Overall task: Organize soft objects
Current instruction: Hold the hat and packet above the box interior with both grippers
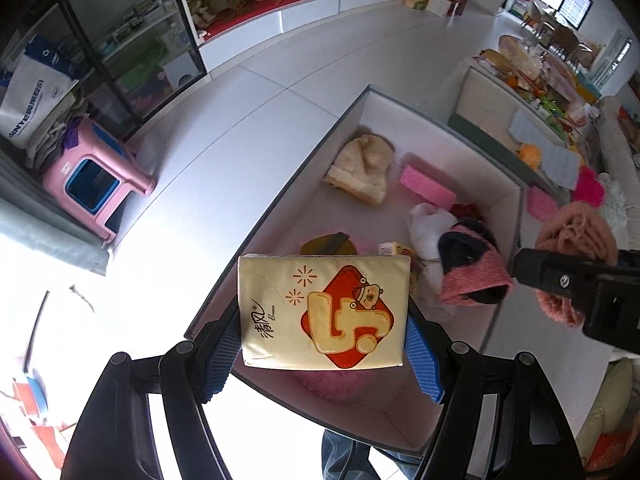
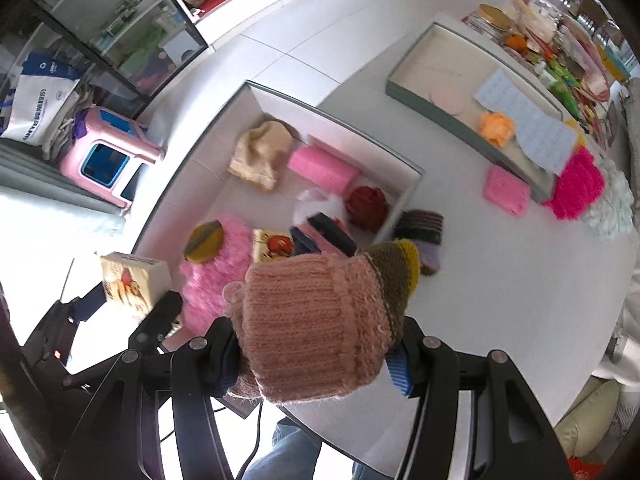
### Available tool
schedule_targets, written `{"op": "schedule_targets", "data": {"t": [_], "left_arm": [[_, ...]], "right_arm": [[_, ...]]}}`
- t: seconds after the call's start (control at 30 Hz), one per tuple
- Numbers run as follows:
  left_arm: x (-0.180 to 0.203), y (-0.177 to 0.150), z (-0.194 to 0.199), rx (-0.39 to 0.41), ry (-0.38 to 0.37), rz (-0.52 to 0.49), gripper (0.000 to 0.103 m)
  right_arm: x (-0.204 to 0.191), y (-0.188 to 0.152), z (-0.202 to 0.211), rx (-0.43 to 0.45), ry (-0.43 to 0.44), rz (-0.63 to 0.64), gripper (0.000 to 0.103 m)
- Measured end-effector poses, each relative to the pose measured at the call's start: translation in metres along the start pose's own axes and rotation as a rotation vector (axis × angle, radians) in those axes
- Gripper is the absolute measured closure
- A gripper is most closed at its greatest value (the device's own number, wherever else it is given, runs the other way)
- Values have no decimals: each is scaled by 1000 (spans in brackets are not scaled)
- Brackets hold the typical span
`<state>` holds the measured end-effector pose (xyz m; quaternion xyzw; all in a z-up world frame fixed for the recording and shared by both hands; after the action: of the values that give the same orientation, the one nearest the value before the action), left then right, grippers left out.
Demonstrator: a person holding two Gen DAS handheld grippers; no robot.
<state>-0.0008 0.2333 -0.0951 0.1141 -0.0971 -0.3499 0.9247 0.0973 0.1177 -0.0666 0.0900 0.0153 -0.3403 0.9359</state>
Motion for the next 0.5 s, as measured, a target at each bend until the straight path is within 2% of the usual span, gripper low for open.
{"op": "schedule_targets", "data": {"t": [0.5], "left_arm": [[-1,9,-17,-33,22,33,28]], "right_arm": [[-6,23,-17,-25,4,20,41]]}}
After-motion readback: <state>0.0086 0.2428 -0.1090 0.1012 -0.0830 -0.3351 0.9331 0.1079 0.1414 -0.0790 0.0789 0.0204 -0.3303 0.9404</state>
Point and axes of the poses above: each gripper's, at about its wrist camera, not at the fingertips, and z roughly against the way its jaws point, x to its right, y to its top, the point moved 4 cm from there along -z, roughly the way its jaws point, and after that the axes turned 15 degrees about z, right-handed, at the moved point
